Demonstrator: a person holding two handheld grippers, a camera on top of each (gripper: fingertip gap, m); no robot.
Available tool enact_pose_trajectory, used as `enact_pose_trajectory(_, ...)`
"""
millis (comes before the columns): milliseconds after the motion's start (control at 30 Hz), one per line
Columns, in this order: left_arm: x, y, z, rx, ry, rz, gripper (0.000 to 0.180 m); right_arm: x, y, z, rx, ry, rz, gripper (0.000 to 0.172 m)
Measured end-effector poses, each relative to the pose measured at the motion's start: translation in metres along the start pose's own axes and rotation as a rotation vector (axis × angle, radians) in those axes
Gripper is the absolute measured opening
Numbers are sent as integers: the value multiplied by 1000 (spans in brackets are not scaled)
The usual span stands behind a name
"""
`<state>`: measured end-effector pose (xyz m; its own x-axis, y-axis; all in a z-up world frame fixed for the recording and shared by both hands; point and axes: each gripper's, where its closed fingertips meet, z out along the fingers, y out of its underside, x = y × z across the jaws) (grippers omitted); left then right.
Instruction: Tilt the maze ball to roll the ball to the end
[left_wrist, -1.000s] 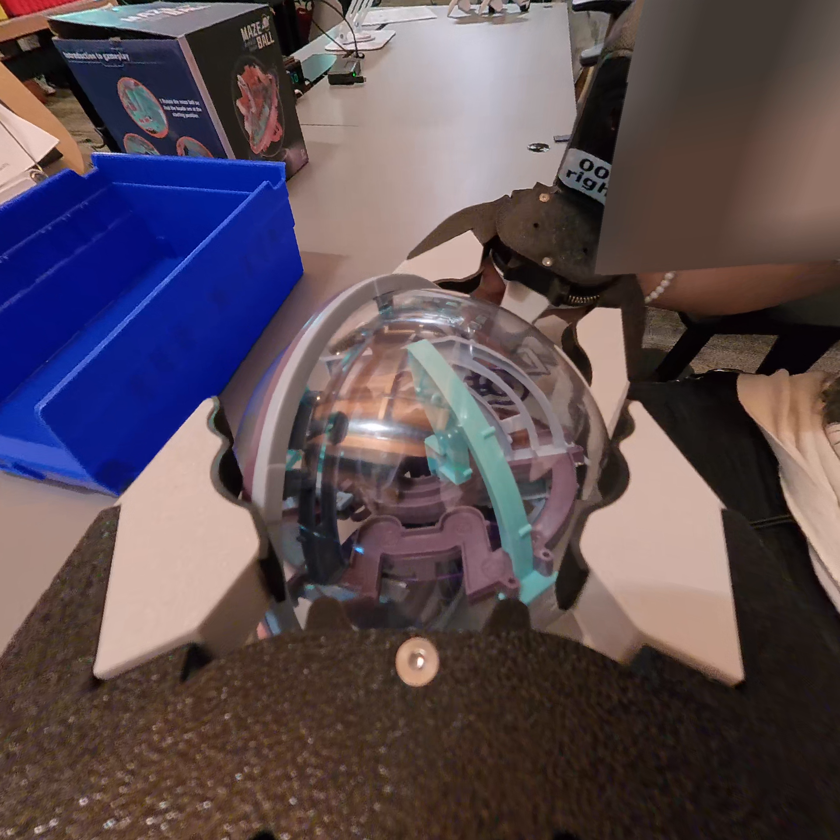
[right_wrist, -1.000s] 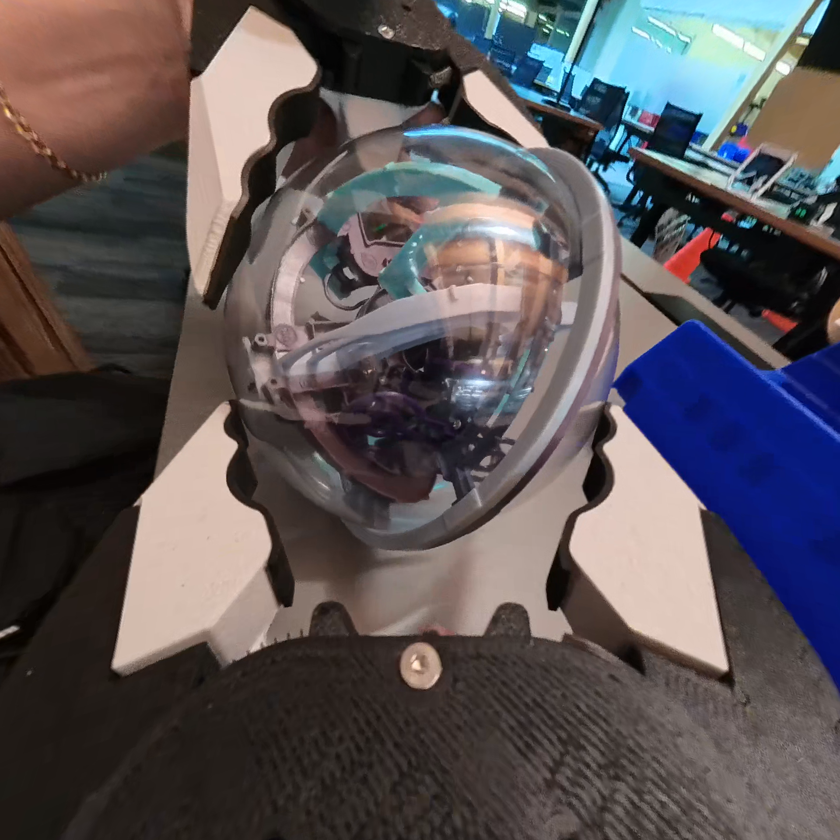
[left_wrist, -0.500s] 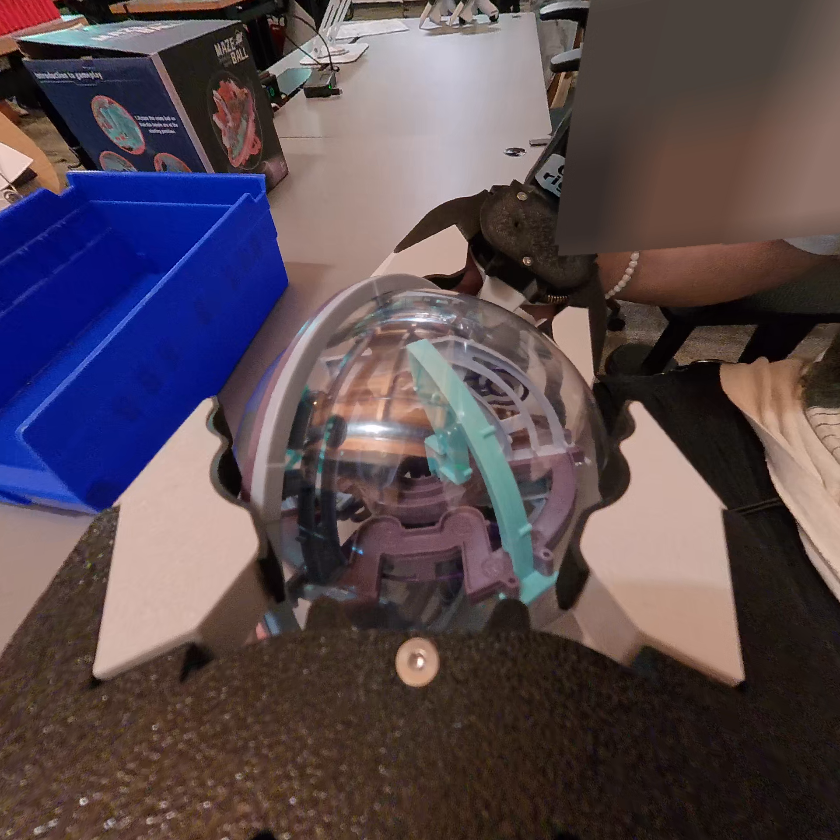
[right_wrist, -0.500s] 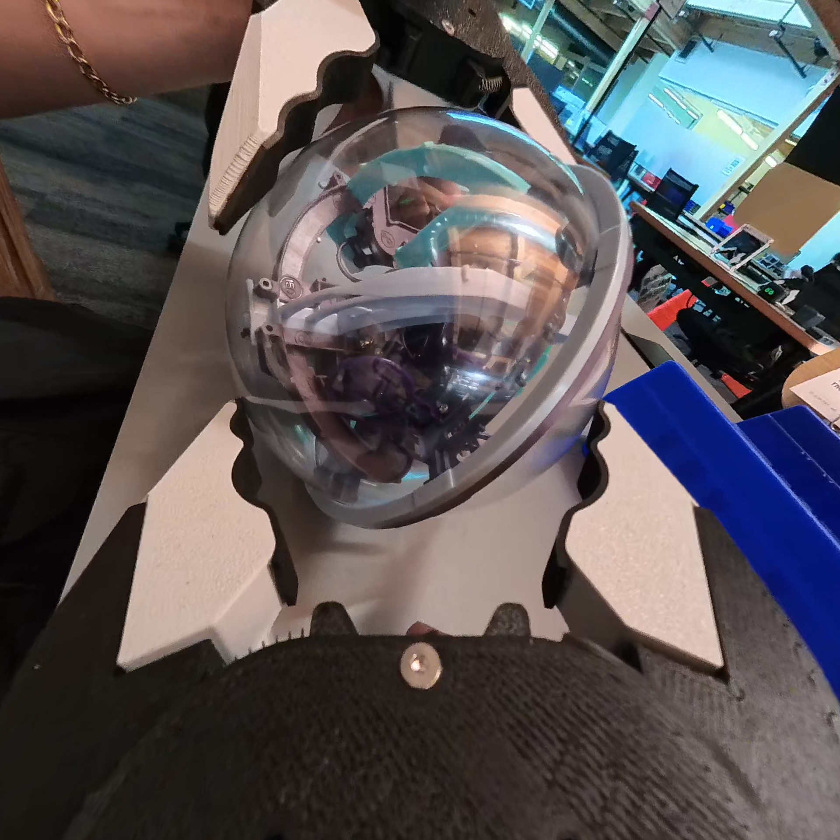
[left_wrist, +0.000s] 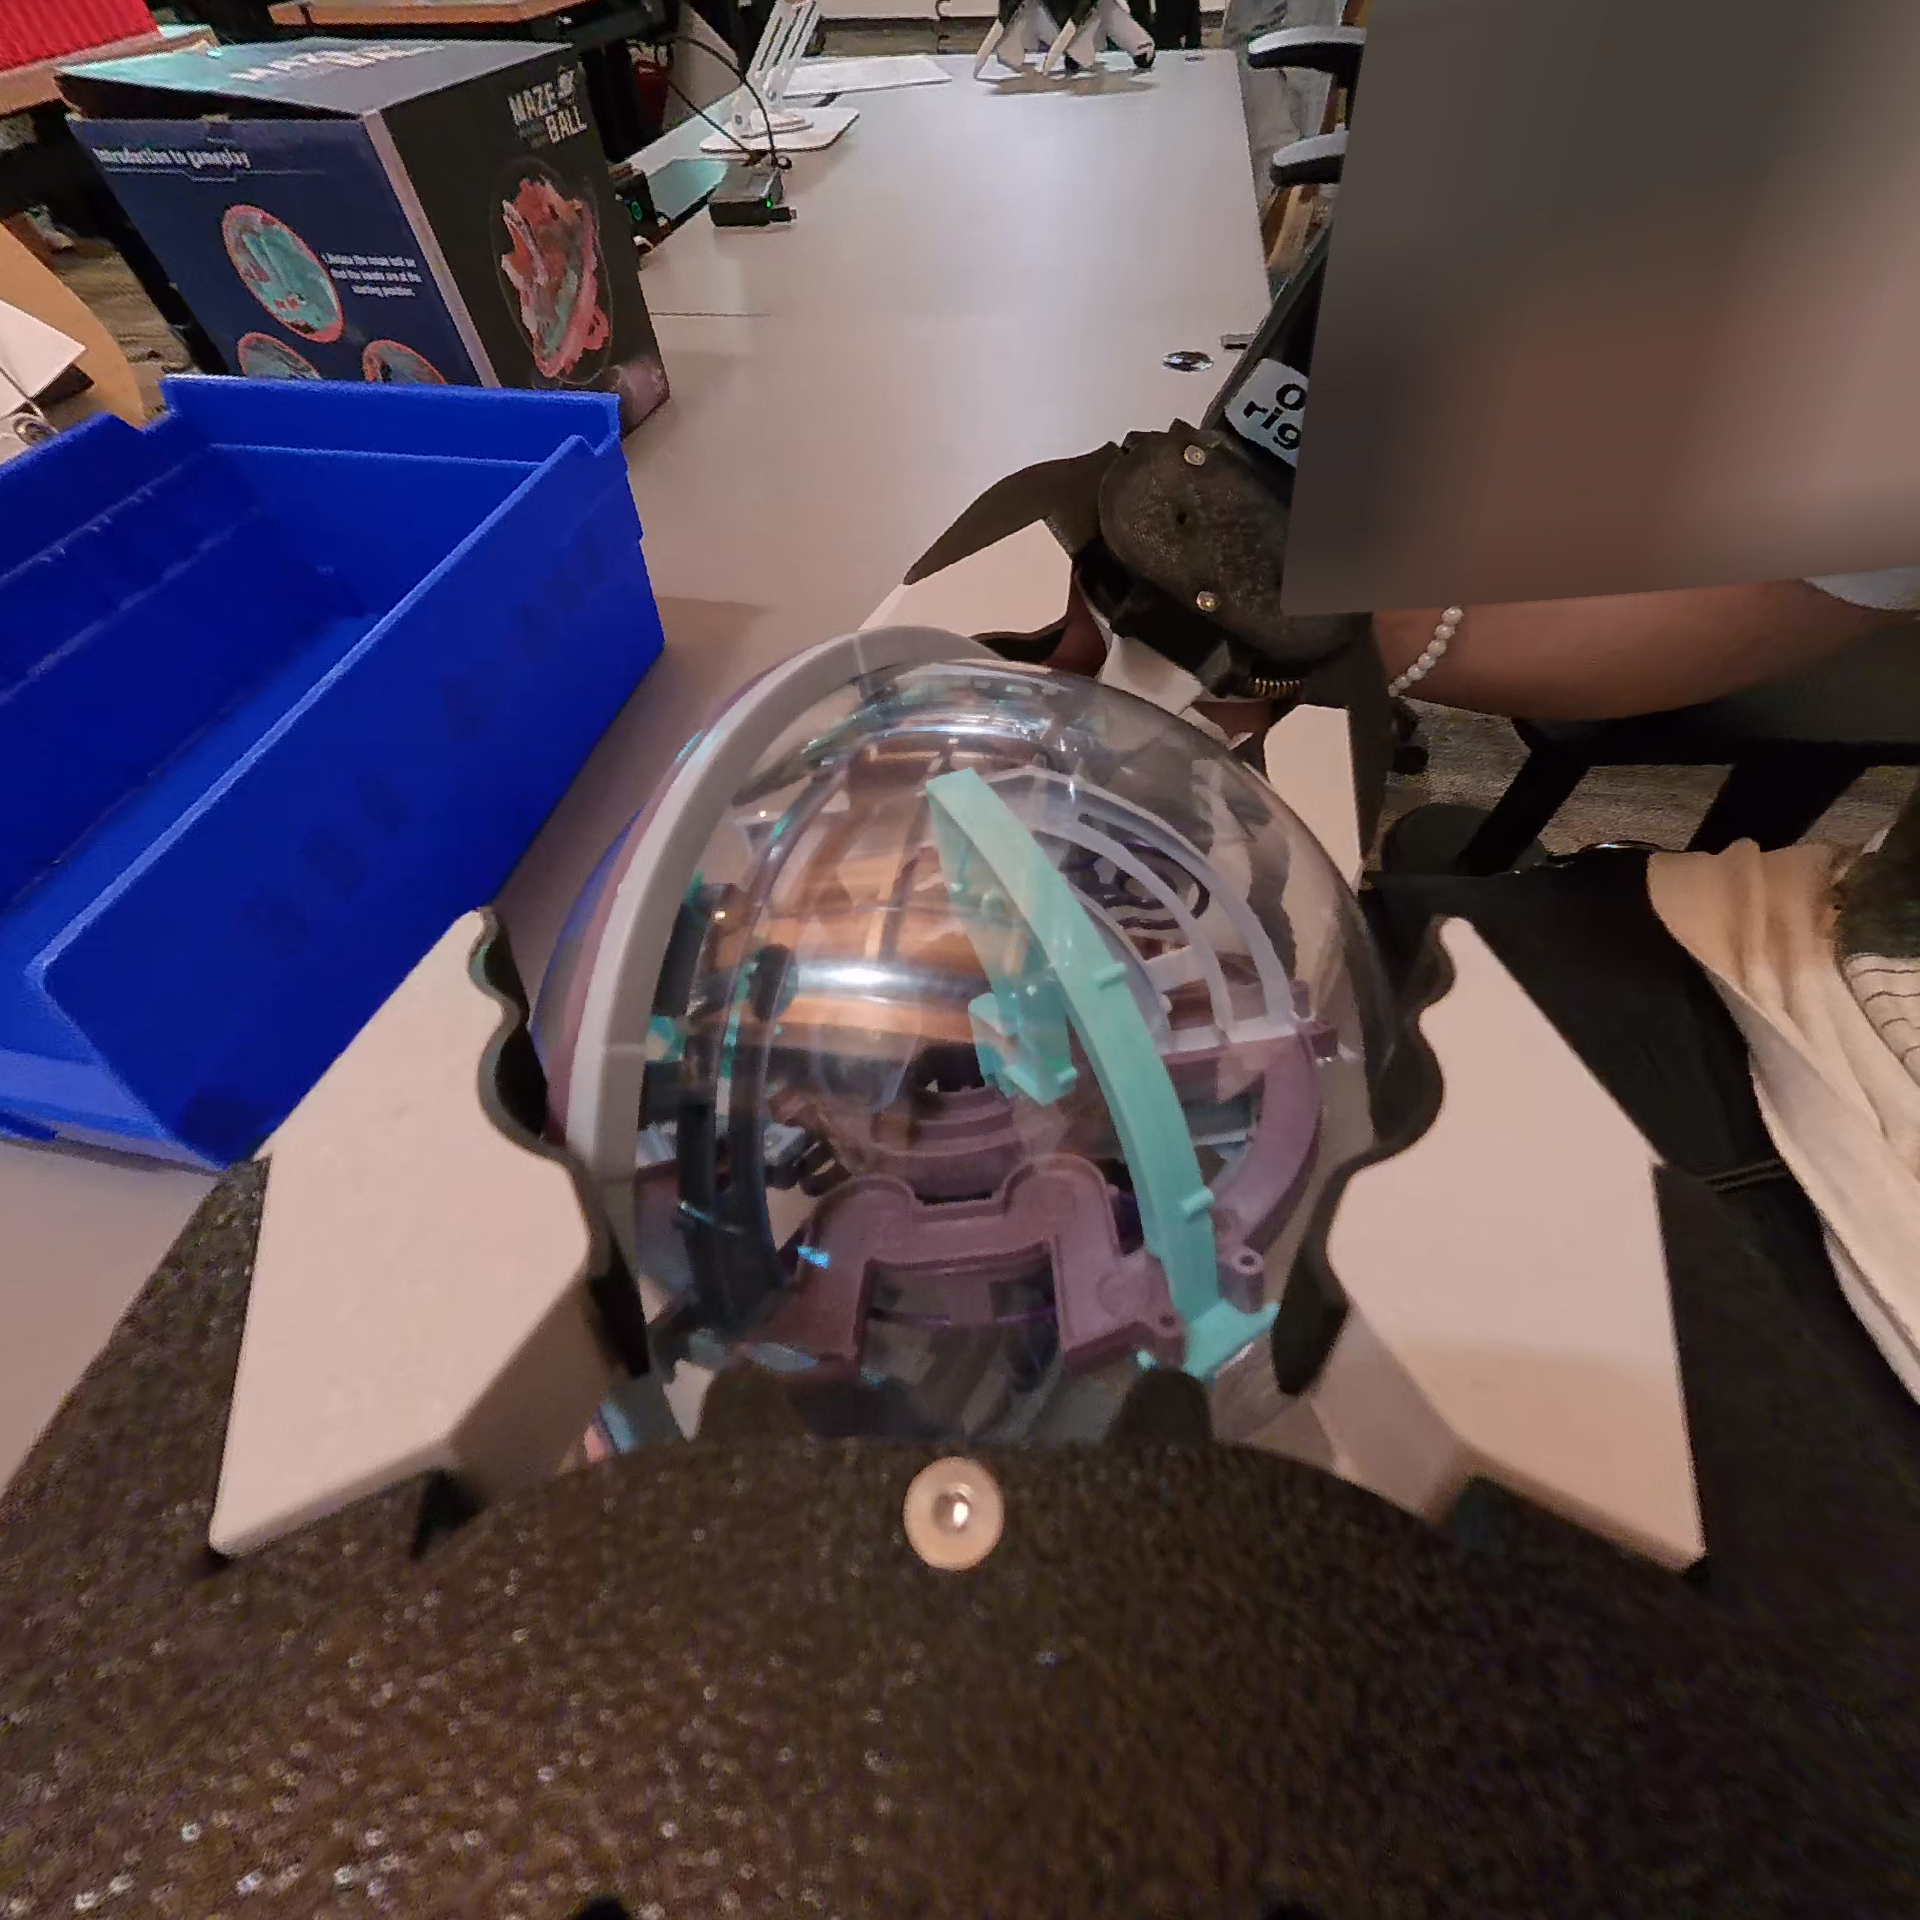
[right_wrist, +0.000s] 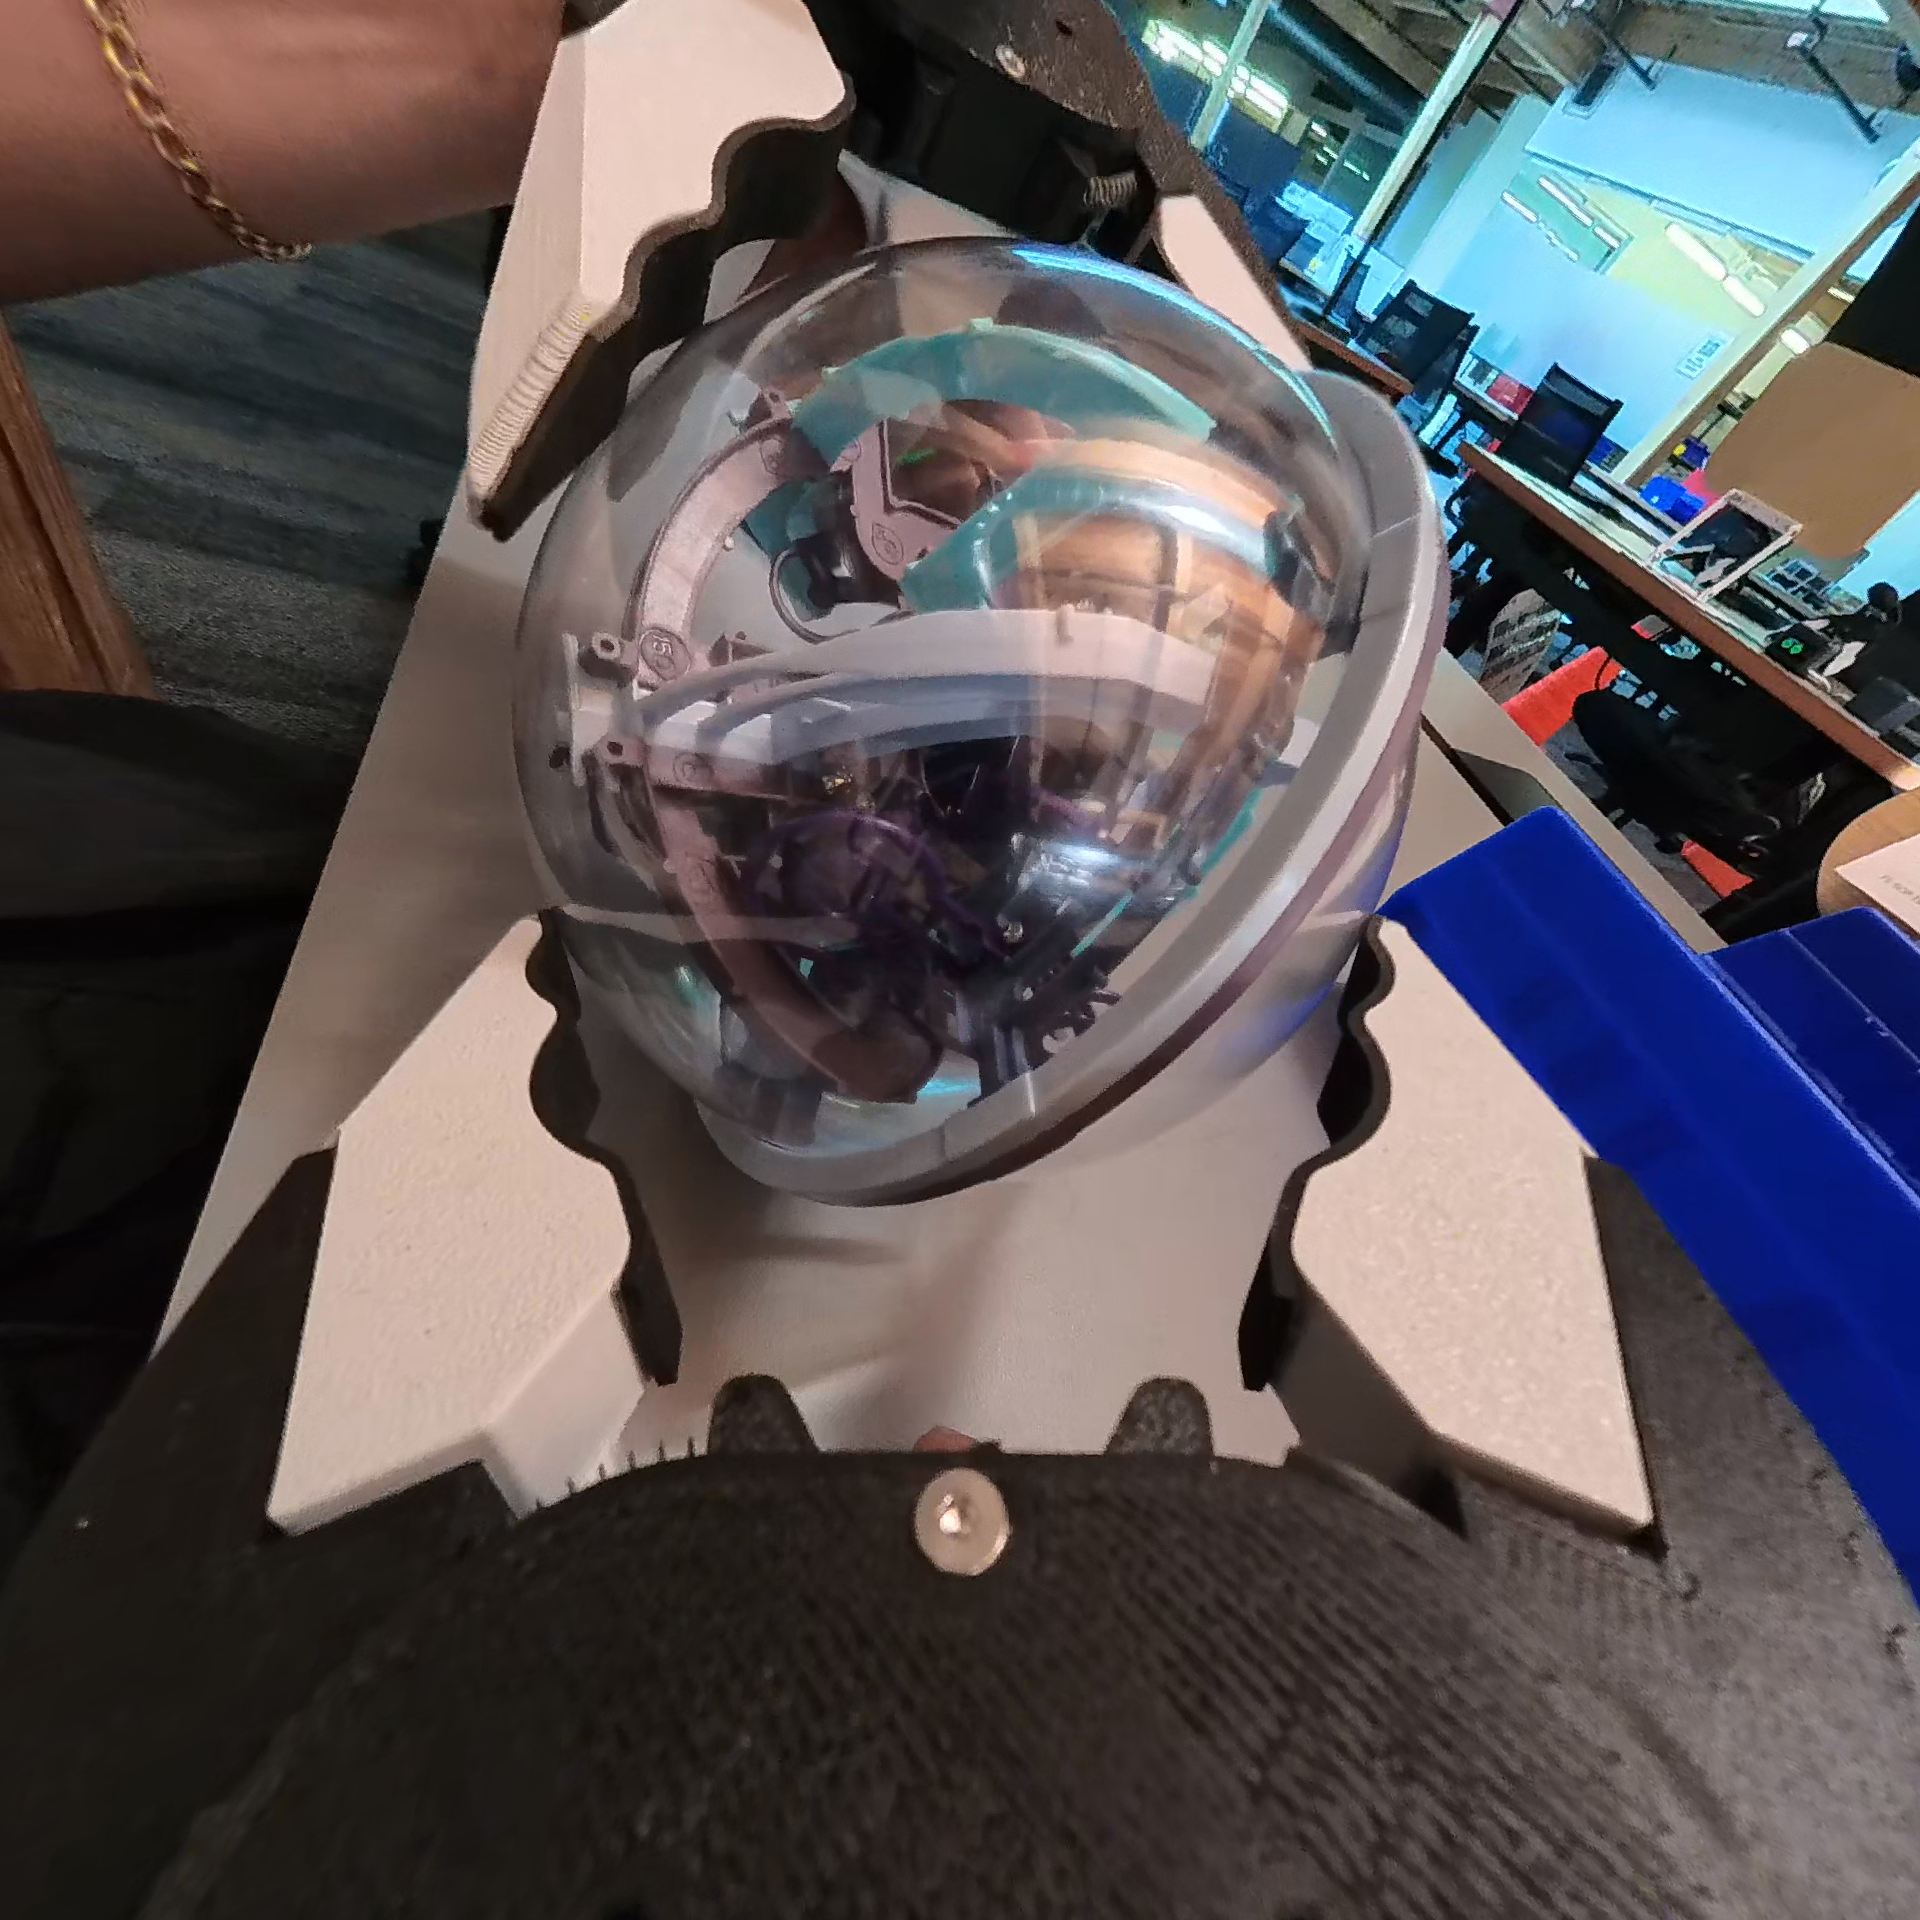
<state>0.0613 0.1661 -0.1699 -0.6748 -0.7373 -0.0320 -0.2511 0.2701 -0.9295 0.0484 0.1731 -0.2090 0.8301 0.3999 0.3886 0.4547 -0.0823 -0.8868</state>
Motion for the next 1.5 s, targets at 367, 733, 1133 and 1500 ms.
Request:
enact_pose_trajectory(367, 6, 0, -3, 5, -131, -36, 157, -9, -4, 4, 17, -26, -4, 149)
enact_pose_trajectory(733, 14, 6, -26, 207, -124, -180, 156, -27, -25, 11, 91, -77, 33, 149)
enact_pose_trajectory(1133, 9, 5, -31, 307, -158, -238, 155, -23, -28, 9, 116, -69, 93, 148)
enact_pose_trajectory(1500, 6, 2, -31, 396, -265, -242, 153, -19, -34, 14, 123, -10, 160, 157)
